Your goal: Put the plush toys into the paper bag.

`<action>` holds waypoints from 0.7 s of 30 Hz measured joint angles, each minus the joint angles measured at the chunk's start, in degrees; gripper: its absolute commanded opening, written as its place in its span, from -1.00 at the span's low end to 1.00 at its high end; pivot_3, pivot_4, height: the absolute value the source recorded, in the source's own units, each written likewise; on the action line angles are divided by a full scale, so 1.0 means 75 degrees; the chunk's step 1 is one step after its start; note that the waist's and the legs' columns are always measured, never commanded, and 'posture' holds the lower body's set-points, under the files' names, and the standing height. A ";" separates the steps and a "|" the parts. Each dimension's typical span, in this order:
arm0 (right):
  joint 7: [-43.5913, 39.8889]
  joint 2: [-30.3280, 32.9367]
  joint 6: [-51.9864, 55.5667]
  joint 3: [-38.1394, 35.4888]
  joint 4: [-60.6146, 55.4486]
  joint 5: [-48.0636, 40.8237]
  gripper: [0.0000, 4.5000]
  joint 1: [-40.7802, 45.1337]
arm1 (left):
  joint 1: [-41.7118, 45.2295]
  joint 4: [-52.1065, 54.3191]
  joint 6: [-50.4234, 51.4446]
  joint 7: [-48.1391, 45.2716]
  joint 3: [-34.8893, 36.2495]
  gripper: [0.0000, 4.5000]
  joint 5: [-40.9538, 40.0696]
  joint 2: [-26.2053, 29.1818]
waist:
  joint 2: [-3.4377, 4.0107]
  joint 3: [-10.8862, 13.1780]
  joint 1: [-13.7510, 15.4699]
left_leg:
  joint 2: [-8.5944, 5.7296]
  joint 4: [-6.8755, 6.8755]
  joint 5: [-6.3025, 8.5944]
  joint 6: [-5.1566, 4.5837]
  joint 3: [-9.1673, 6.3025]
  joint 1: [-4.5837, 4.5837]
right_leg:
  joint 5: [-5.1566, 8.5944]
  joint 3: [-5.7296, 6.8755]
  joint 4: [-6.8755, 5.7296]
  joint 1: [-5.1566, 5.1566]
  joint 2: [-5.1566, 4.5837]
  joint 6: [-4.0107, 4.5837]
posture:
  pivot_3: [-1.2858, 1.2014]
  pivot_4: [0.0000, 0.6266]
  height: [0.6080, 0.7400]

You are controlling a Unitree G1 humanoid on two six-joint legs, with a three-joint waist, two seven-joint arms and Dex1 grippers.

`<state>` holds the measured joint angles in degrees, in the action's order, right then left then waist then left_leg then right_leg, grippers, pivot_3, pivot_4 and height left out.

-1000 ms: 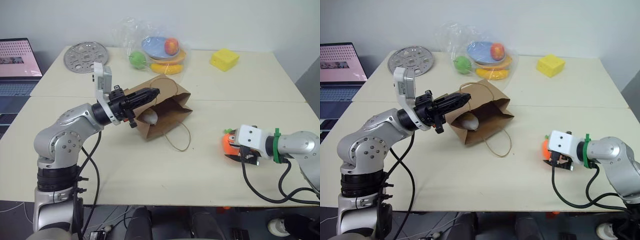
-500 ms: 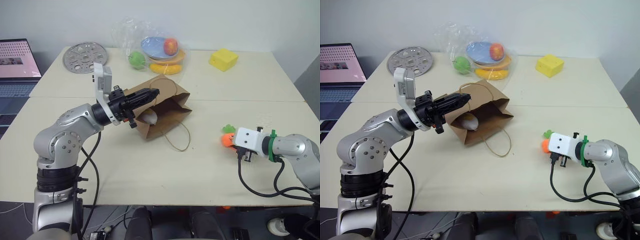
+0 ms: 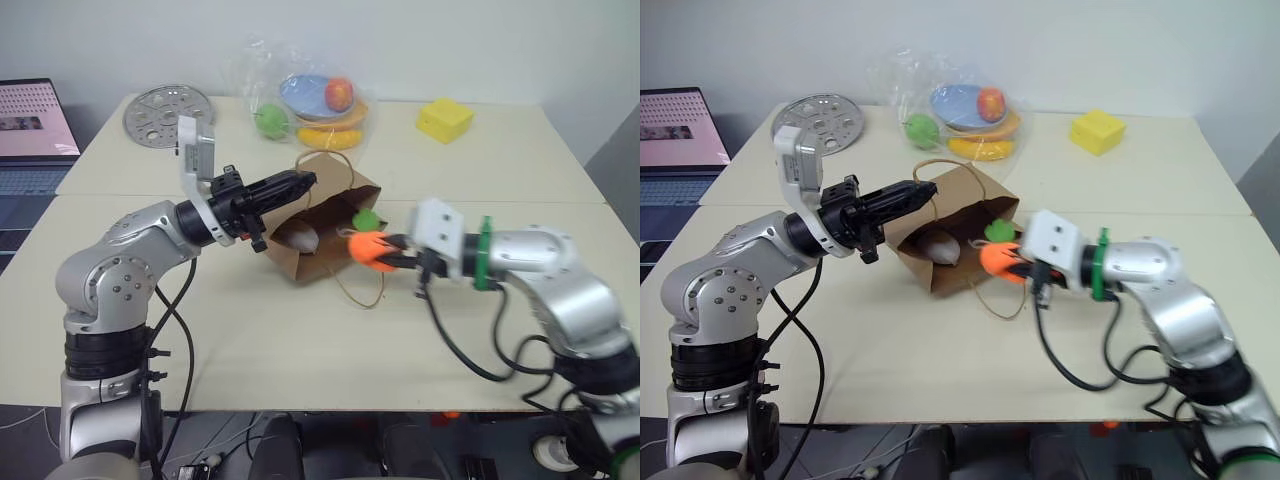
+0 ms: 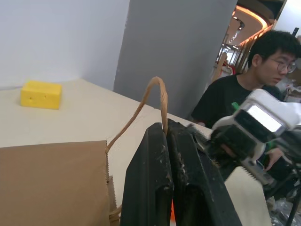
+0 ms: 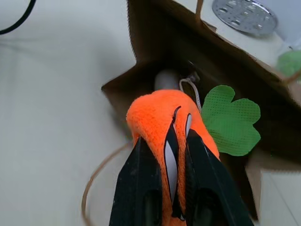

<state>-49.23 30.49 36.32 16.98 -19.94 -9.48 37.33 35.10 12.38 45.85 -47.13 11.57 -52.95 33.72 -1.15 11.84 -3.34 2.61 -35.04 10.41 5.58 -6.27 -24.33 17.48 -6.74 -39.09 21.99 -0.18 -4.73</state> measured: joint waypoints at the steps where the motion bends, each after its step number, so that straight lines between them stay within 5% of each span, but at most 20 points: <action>1: 0.0211 -0.0347 -0.0019 0.0140 0.0391 0.0157 -0.93 0.0203 | 0.0003 0.0004 0.0007 -0.0031 -0.0005 -1.00 -0.0001 0.0006 | 0.0001 0.0000 0.0017 | -0.0001 0.0001 0.0000 0.0000 0.0000 -0.0006 | 0.0000 0.0000 -0.0002 0.0006 -0.0001 0.0000 | 0.03 -0.52 1.00; 3: 0.0658 -0.0887 -0.0334 0.0536 0.1463 0.0676 -0.93 0.0855 | 0.0013 0.0006 0.0023 -0.0069 -0.0010 -1.00 -0.0007 0.0004 | 0.0000 0.0000 0.0005 | 0.0000 0.0004 0.0000 0.0000 0.0002 -0.0008 | -0.0001 0.0000 -0.0003 0.0012 -0.0003 0.0002 | 0.03 -0.52 1.00; 7: 0.1894 -0.1670 -0.1566 0.0919 0.3741 0.1883 -0.30 0.1781 | 0.0049 0.0049 0.0052 -0.0100 -0.0051 -1.00 -0.0089 -0.0020 | 0.0000 0.0000 0.0037 | 0.0000 0.0020 0.0000 0.0001 -0.0005 -0.0009 | -0.0005 0.0010 -0.0005 0.0017 -0.0005 0.0008 | 0.03 -0.52 1.00; 15: 0.1811 -0.1638 -0.2711 0.0986 0.4479 0.2520 1.00 0.1784 | 0.0029 0.0062 0.0125 -0.0039 -0.0045 -1.00 -0.0132 -0.0029 | 0.0001 0.0000 0.0008 | -0.0001 0.0026 0.0001 0.0001 -0.0011 -0.0028 | -0.0005 0.0020 -0.0004 0.0035 -0.0009 0.0008 | 0.03 -0.52 1.00; 21: 0.1083 -0.1470 -0.2668 0.0912 0.3477 0.2333 1.00 0.1475 | 0.0048 0.0039 0.0070 0.0066 -0.0060 -1.00 -0.0100 -0.0190 | 0.0001 0.0000 0.0017 | -0.0002 0.0022 0.0001 0.0001 -0.0015 -0.0028 | -0.0005 0.0024 -0.0007 0.0032 -0.0009 0.0008 | 0.03 -0.52 1.00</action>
<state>-41.11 19.46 16.31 23.83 6.14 8.02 48.39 35.46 12.67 46.38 -46.63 11.13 -53.70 32.29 -1.14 11.84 -3.21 2.60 -34.87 10.42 5.59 -6.38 -24.54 17.44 -6.57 -39.14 22.22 -0.25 -4.67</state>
